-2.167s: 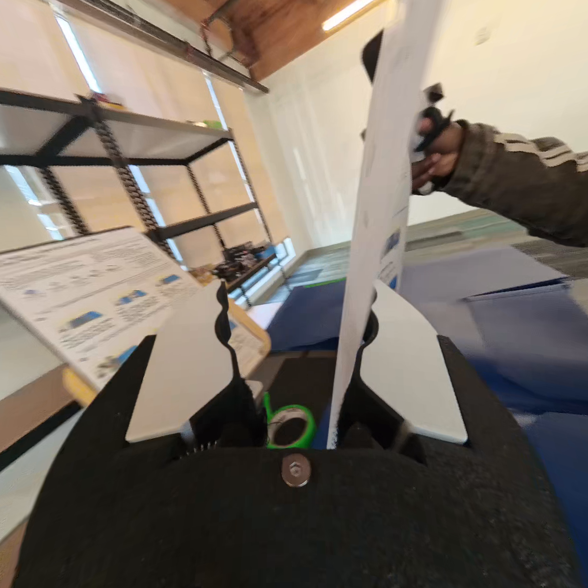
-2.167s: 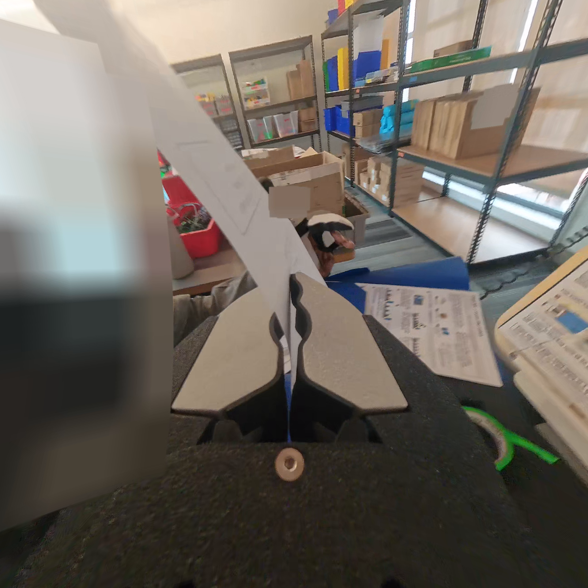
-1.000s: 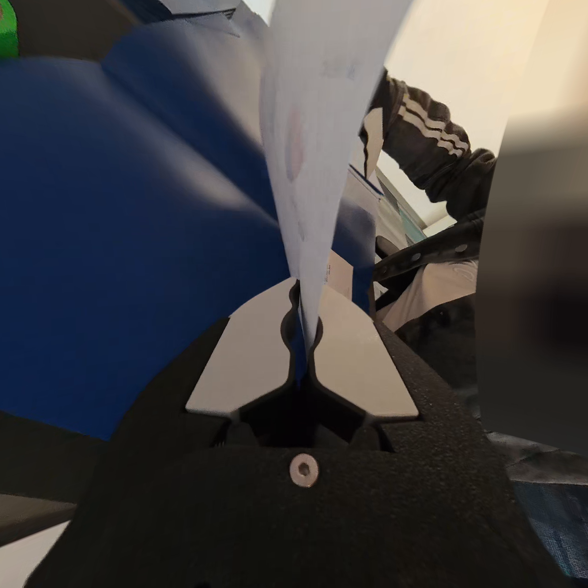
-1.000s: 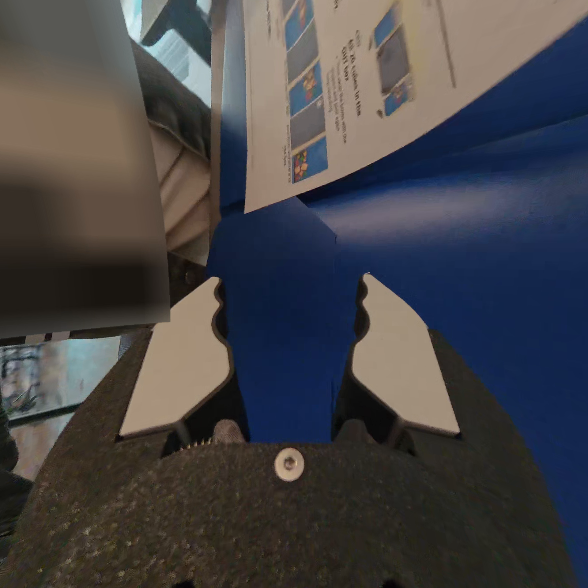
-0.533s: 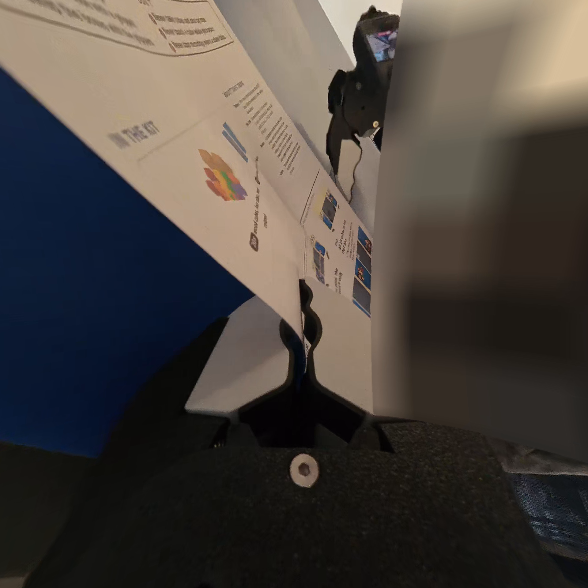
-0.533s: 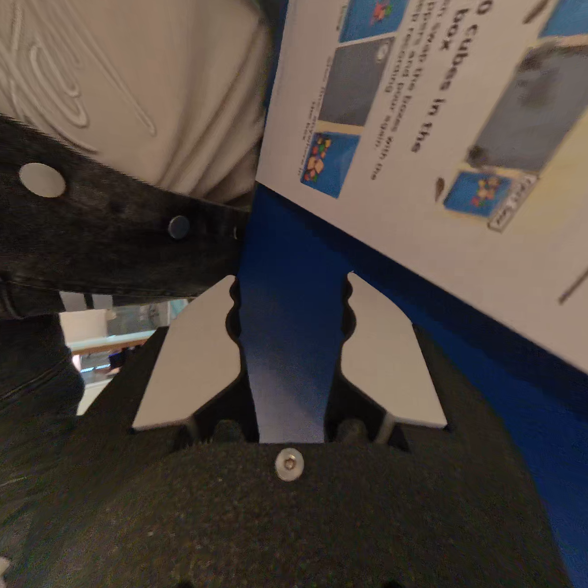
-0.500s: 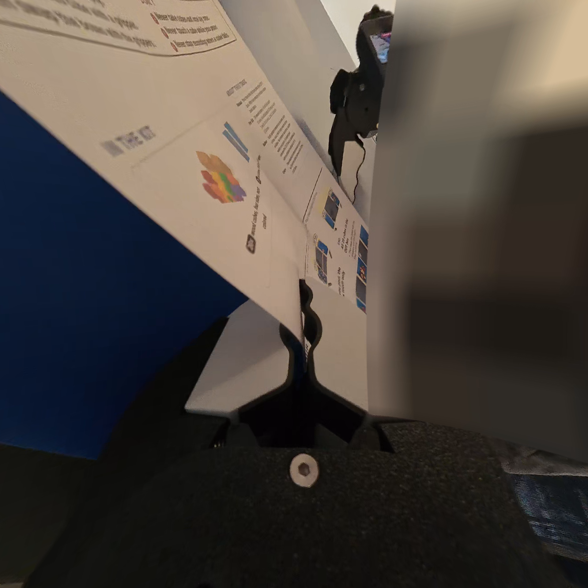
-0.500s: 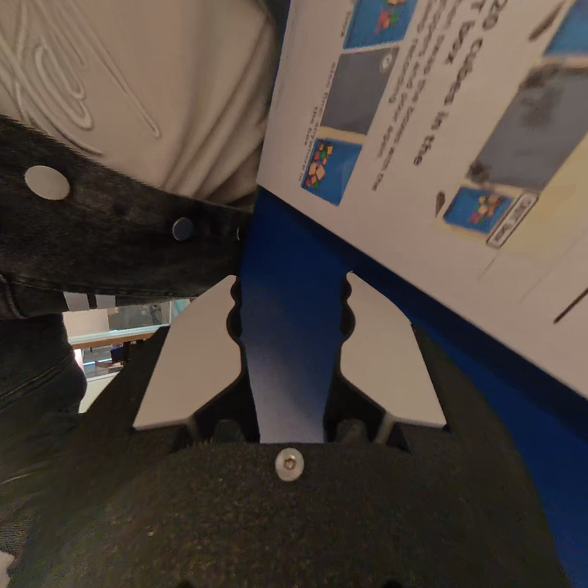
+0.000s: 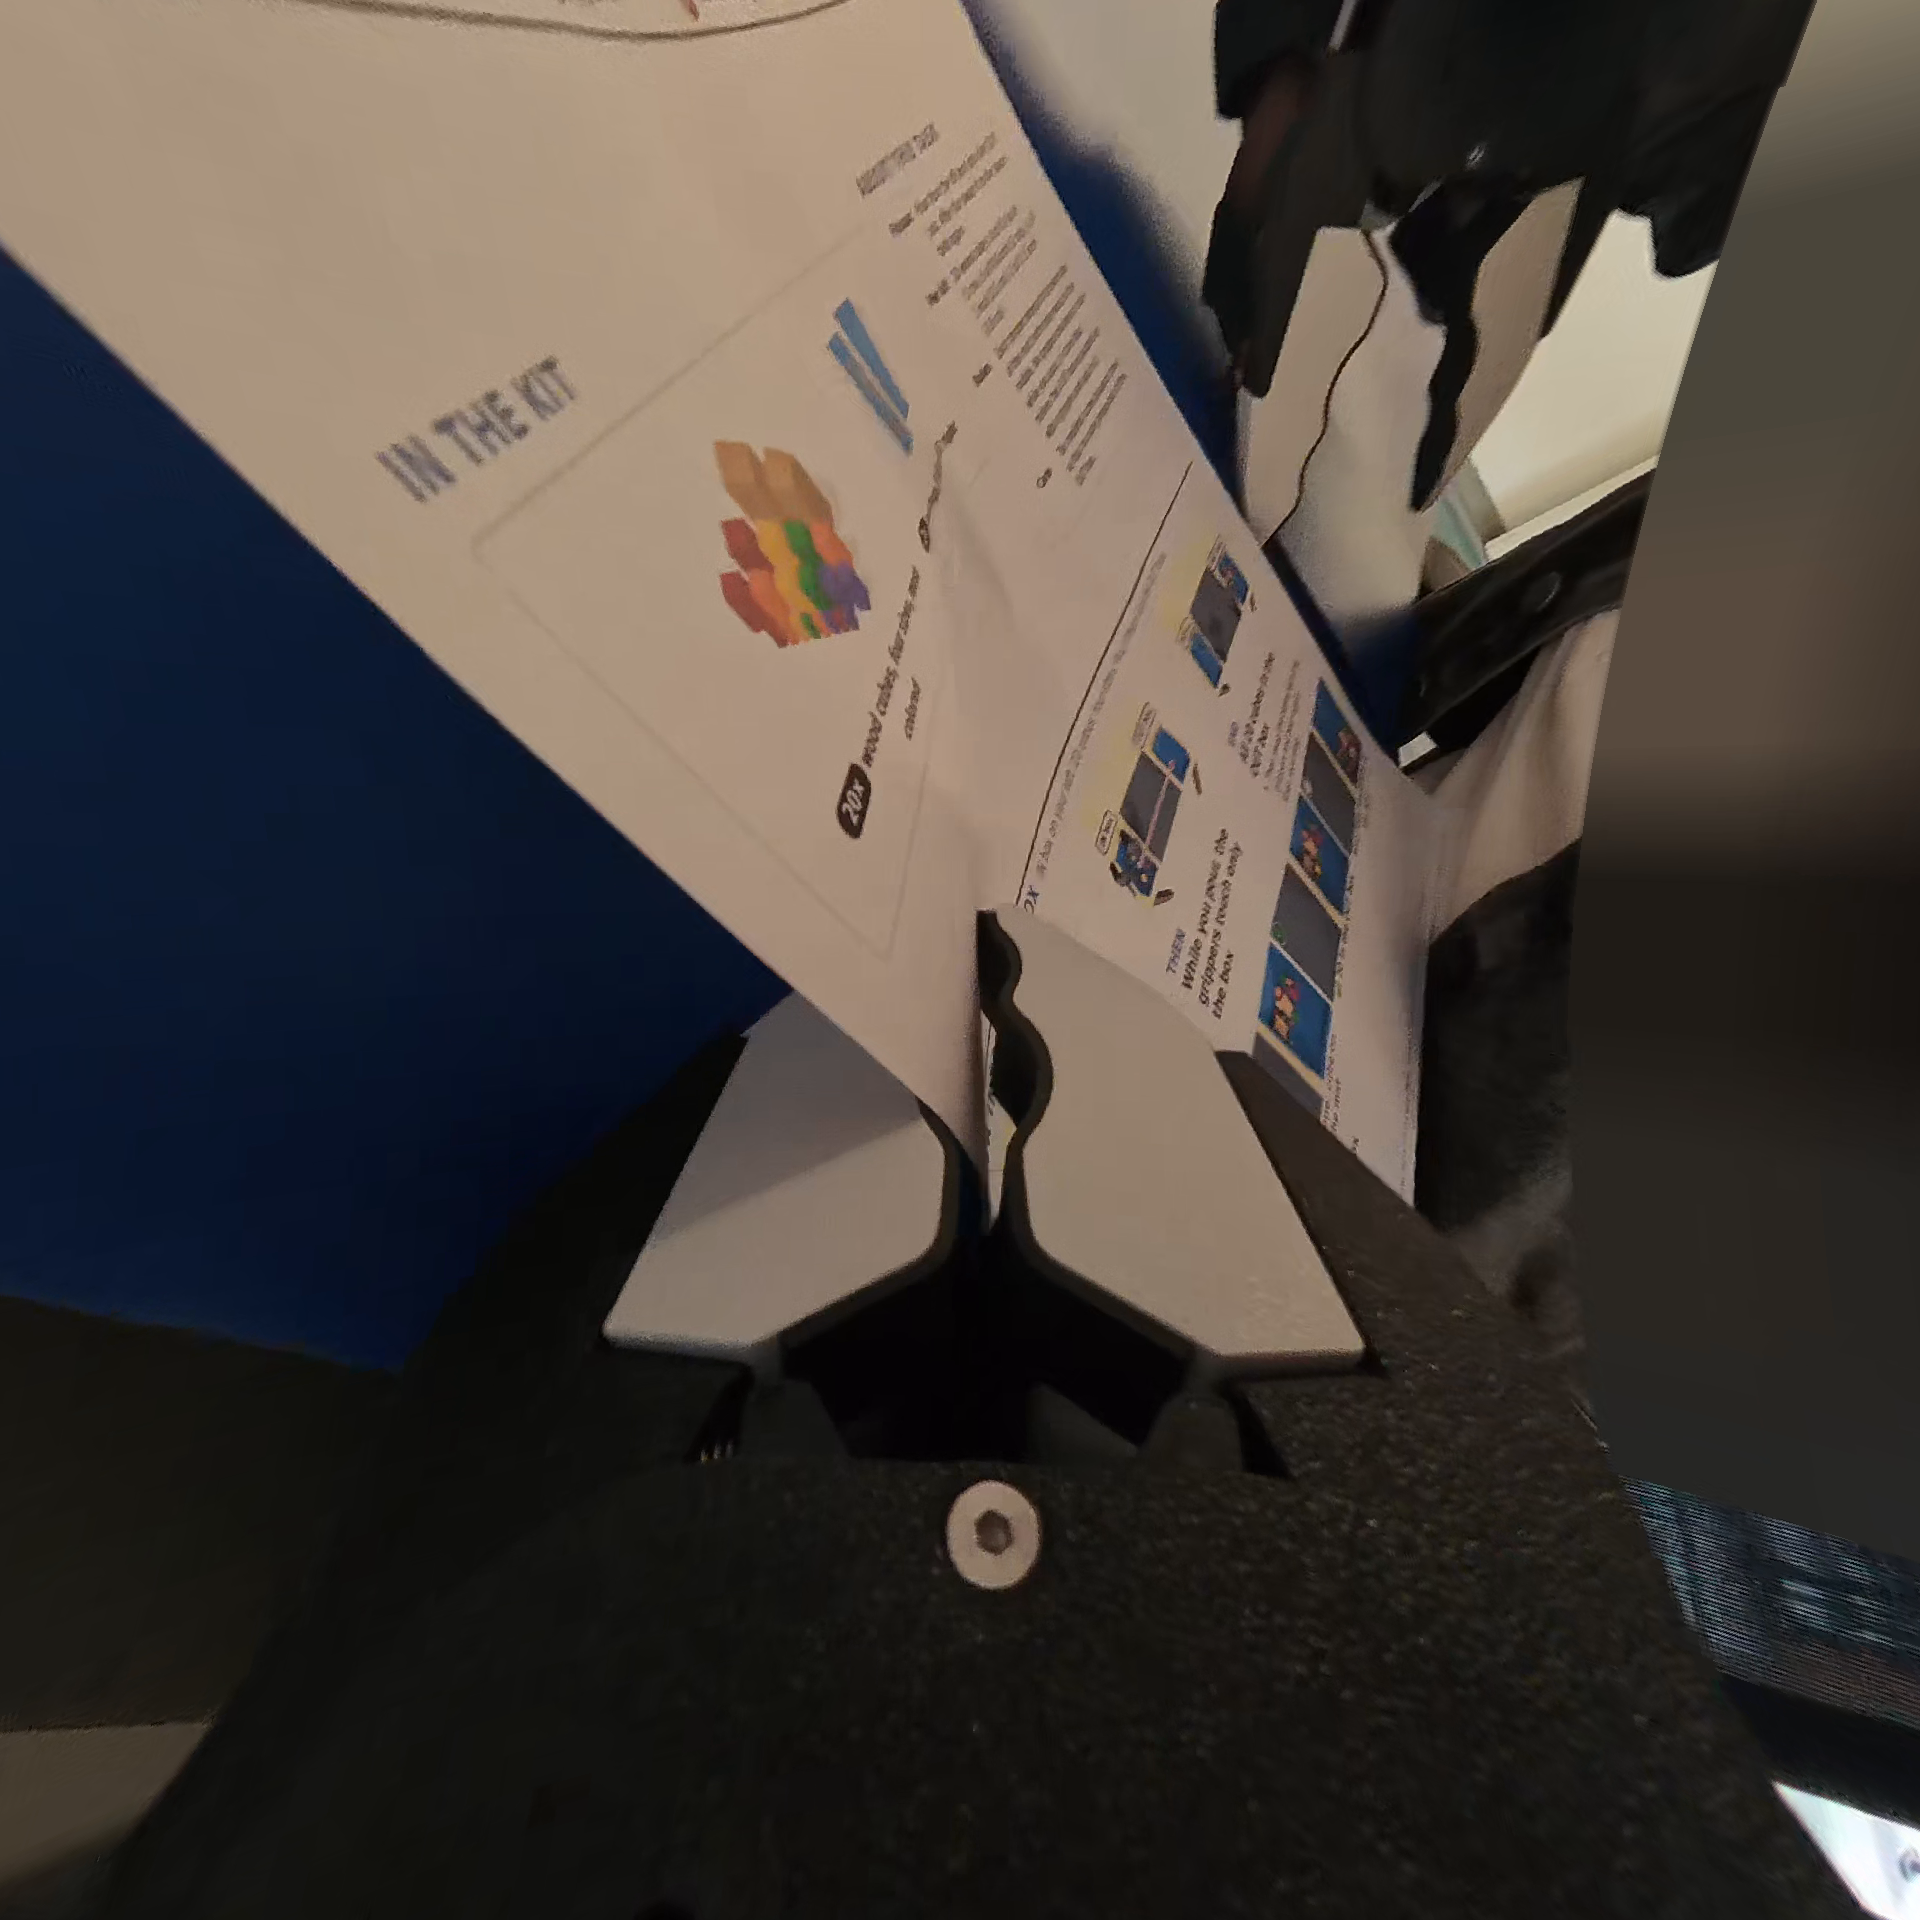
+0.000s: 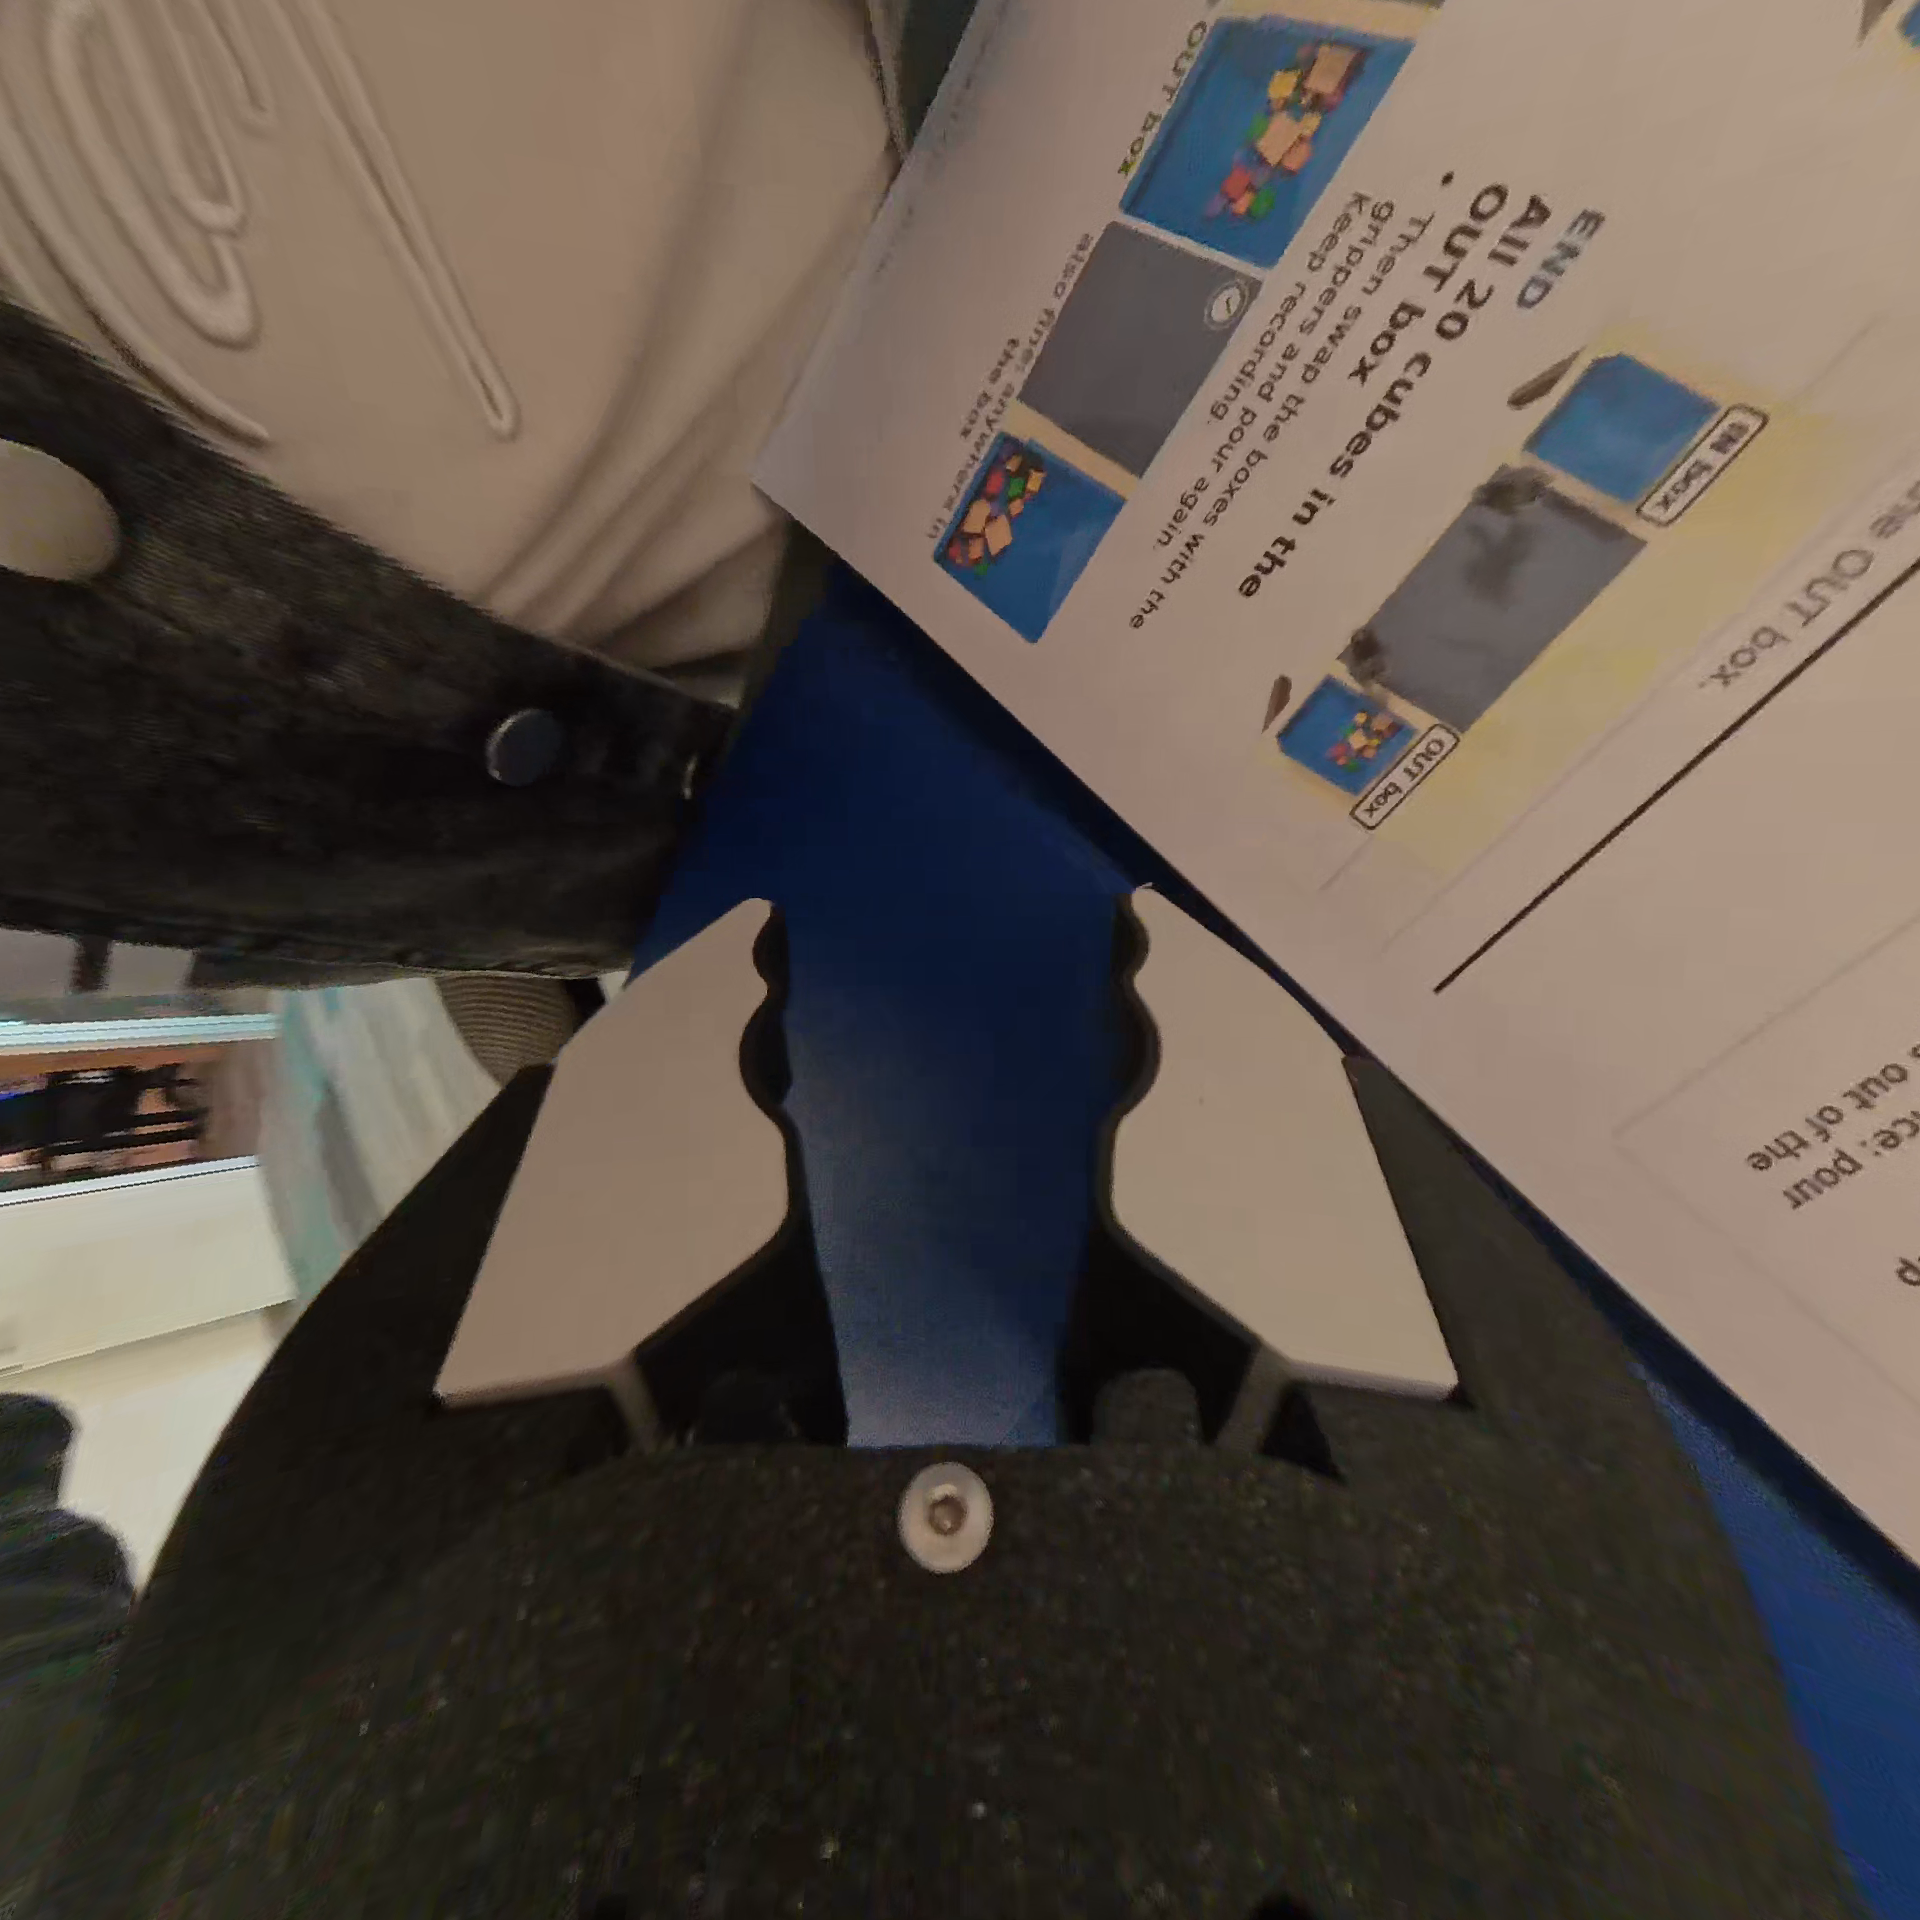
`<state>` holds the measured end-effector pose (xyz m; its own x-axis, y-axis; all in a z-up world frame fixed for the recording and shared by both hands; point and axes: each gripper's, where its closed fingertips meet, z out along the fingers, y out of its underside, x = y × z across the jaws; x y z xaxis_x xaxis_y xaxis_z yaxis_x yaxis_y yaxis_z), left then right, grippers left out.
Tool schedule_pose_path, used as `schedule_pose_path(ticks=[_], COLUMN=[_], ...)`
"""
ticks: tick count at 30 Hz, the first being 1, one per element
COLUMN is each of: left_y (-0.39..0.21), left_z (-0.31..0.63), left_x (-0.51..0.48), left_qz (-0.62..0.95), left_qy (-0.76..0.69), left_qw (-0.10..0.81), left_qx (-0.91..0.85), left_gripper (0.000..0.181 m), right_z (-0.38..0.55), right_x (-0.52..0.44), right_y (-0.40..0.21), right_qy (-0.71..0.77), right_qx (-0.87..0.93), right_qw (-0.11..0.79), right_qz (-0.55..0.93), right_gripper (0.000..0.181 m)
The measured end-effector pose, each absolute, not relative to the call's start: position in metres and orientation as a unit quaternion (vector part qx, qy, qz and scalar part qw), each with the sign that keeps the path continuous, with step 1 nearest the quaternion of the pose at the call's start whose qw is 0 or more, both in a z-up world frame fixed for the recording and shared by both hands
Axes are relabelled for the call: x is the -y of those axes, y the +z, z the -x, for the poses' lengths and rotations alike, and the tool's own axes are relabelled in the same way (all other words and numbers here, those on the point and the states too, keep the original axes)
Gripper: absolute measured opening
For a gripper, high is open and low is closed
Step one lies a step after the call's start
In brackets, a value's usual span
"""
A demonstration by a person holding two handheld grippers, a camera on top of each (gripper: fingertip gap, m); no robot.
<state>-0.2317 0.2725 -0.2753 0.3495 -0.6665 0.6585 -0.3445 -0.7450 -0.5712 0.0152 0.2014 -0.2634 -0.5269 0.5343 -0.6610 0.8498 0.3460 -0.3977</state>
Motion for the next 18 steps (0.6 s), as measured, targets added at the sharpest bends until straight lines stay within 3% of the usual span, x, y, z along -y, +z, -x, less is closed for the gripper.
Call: schedule_pose_path(ticks=[1, 5, 12, 18], left_y=[-0.277, -0.285, -0.292, -0.292], left_z=[0.231, 0.230, 0.228, 0.227], left_x=[-0.273, -0.271, -0.269, -0.268], left_qz=[0.807, 0.821, 0.837, 0.831], left_qy=[-0.469, -0.440, -0.422, -0.413], left_qw=[0.169, 0.153, 0.123, 0.143], left_qx=[-0.316, -0.329, -0.326, -0.344], left_gripper=[0.000, 0.000, 0.003, 0.001], right_z=[-0.018, -0.028, -0.031, -0.045], right_x=[-0.202, -0.201, -0.207, -0.202], right_y=[-0.262, -0.253, -0.268, -0.256], right_qy=[-0.365, -0.356, -0.297, -0.292], right_qx=[-0.786, -0.763, -0.805, -0.761], right_qw=[0.233, 0.315, 0.330, 0.425], right_qz=[-0.441, -0.437, -0.393, -0.394], right_gripper=[0.060, 0.050, 0.037, 0.041])
